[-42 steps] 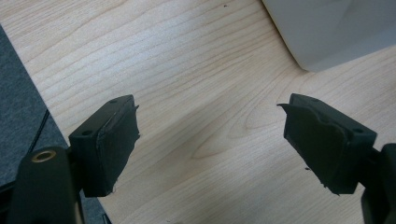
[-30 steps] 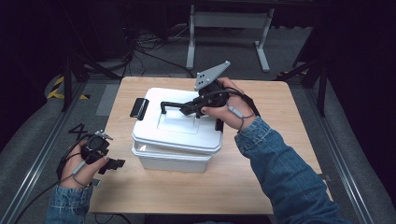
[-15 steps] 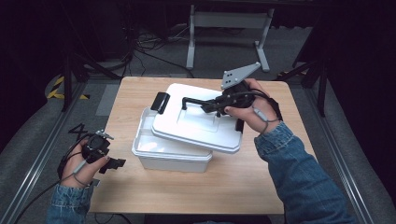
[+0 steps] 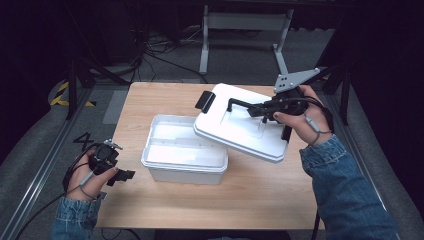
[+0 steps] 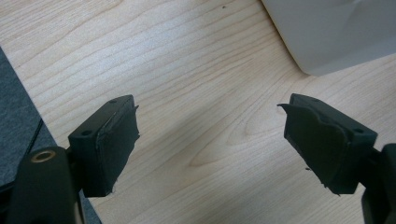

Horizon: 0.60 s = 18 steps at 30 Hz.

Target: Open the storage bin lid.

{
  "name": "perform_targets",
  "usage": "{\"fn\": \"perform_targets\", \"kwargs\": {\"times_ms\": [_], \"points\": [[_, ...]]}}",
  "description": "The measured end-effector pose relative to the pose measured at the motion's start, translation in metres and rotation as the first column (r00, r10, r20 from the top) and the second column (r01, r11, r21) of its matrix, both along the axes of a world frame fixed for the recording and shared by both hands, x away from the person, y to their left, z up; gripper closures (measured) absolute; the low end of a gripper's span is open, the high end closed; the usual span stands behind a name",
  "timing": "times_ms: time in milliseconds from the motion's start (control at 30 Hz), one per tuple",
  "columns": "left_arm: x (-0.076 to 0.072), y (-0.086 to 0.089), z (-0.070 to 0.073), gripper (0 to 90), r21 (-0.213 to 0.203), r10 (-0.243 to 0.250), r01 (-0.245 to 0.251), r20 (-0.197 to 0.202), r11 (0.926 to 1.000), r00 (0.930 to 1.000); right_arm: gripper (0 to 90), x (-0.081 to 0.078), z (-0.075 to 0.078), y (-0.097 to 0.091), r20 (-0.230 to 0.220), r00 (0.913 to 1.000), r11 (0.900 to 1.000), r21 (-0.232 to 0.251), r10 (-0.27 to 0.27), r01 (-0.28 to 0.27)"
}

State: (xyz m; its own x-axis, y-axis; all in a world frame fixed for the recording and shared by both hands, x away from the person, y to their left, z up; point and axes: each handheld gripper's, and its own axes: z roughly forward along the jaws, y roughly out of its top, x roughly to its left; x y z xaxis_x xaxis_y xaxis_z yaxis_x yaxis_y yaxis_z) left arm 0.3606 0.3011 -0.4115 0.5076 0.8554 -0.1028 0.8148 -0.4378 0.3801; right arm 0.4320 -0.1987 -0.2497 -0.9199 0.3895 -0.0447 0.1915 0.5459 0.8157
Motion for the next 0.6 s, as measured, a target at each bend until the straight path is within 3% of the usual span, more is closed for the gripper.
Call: {"fn": "perform_targets", "kwargs": {"times_ms": [333, 600], "points": [[0.0, -0.001, 0.0, 18.4, 0.004, -0.004, 0.004, 0.0, 1.0, 1.0, 84.5, 0.002, -0.007, -0.035, -0.021, 0.9971, 0.9973, -0.008, -0.073, 0.073], [0.0, -0.001, 0.0, 18.4, 0.012, -0.007, 0.007, 0.004, 0.9999, 1.0, 84.5, 0.009, -0.018, -0.063, -0.059, 0.9869, 0.9886, 0.005, -0.15, 0.151]]}}
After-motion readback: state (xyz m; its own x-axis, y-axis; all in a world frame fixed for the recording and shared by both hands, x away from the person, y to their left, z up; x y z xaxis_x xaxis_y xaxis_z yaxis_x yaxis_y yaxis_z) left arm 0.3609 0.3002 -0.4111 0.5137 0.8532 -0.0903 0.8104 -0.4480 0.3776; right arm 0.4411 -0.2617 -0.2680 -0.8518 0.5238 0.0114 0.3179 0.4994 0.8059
